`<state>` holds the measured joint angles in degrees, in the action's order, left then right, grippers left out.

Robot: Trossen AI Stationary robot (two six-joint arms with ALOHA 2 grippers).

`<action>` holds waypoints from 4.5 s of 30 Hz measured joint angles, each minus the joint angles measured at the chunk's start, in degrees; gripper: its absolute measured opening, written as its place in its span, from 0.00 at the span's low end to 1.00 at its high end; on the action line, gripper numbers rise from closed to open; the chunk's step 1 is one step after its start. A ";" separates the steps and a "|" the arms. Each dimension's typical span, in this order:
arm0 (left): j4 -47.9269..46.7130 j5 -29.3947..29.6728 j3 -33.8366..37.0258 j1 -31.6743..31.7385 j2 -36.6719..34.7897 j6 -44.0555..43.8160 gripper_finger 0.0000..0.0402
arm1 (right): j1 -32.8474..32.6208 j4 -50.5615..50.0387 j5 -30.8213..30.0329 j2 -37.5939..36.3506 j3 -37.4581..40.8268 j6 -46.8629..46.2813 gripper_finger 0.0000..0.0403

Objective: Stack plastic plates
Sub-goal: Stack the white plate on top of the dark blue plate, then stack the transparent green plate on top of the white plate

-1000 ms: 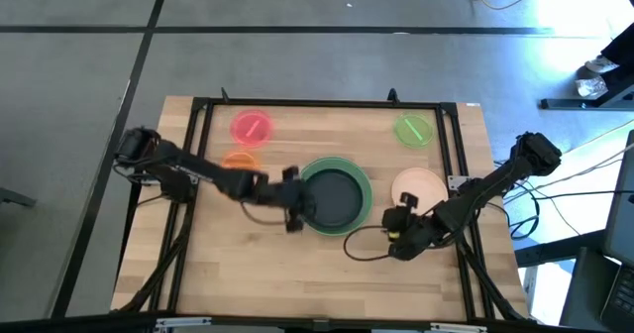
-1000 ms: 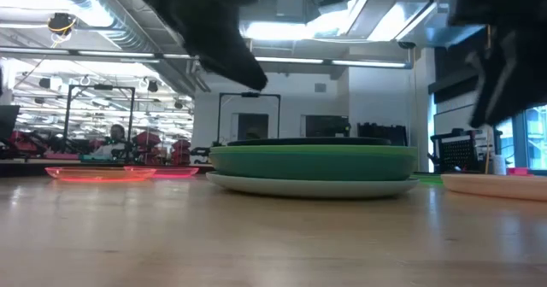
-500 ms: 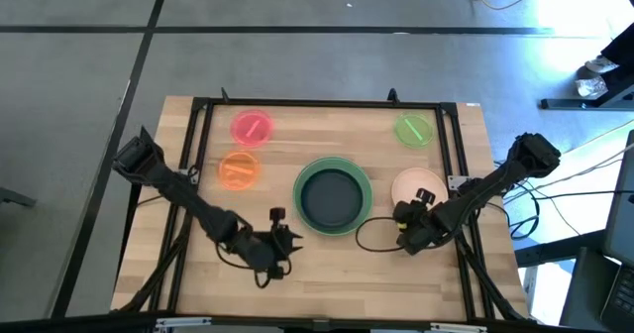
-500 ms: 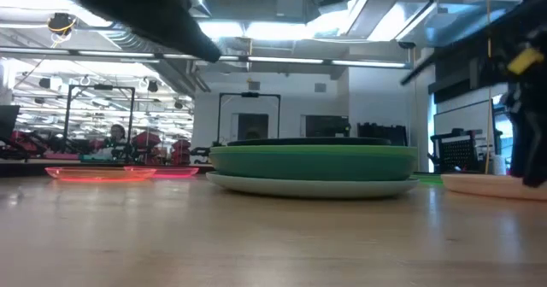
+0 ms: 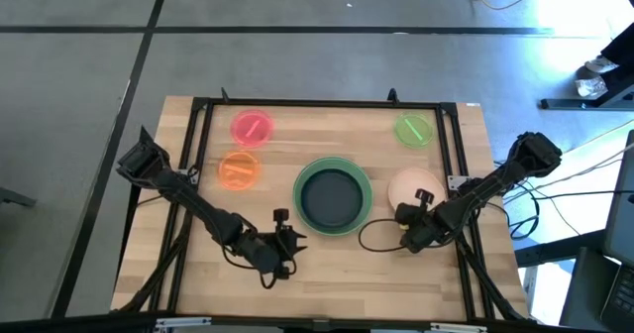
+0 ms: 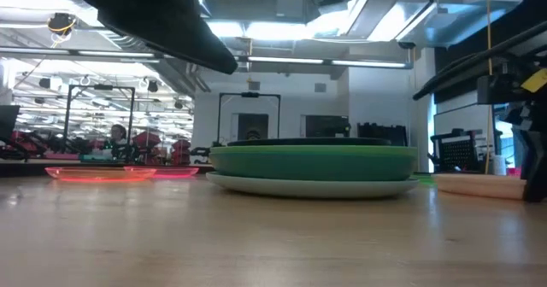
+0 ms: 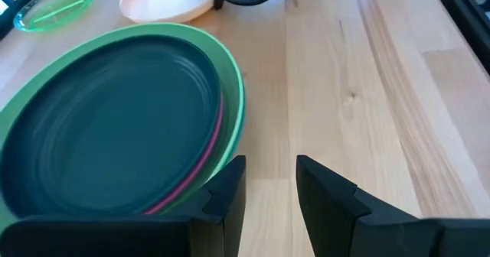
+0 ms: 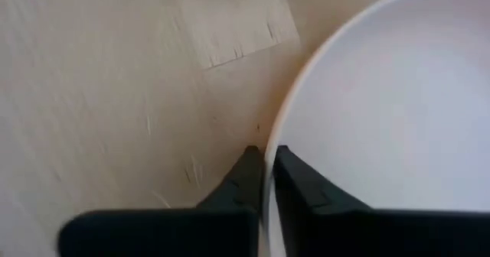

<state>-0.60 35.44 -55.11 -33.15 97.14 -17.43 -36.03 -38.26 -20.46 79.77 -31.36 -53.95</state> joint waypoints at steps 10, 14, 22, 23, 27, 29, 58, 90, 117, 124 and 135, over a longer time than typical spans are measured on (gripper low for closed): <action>-0.11 -0.11 0.00 0.12 0.00 -0.02 0.27 | 0.09 -15.28 -11.07 0.22 -12.31 4.97 0.01; -0.14 -0.16 0.00 0.12 0.00 -0.04 0.27 | 0.09 -14.92 -17.31 0.22 -17.71 9.16 0.02; -0.15 -0.20 0.00 0.12 0.00 -0.36 0.27 | 0.78 8.13 -19.81 0.80 -19.49 33.90 0.01; -0.12 -0.20 0.00 0.12 0.00 -0.38 0.27 | 1.15 11.13 -19.06 1.12 -19.49 36.20 0.01; 0.07 -0.20 0.00 0.12 0.00 -0.39 0.27 | 3.67 20.44 -14.44 3.40 -19.49 44.57 0.00; 0.17 -0.20 0.00 0.12 0.00 -0.39 0.27 | 5.24 24.19 -11.26 5.03 -19.49 48.07 0.00; 0.20 -0.17 0.00 0.12 0.00 -0.39 0.27 | 12.45 41.21 -3.40 18.87 -19.53 49.58 0.01; 0.22 -0.38 0.04 0.13 0.02 -0.42 0.27 | 12.81 8.52 -9.40 4.04 -26.14 49.64 0.37; 0.46 0.02 0.04 0.64 0.02 -0.44 0.27 | 63.45 21.17 -2.12 -3.09 -1.15 47.86 0.37; 0.46 0.02 0.04 0.62 0.02 -0.43 0.27 | 68.06 24.29 -1.59 1.02 -1.13 48.23 0.37; 0.38 0.04 0.04 0.62 0.02 -0.44 0.27 | 71.73 26.85 -2.30 6.71 -1.29 48.42 0.34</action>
<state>-0.22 35.48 -55.07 -32.53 97.17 -17.87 35.70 -11.41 -22.76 86.48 -32.65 -5.53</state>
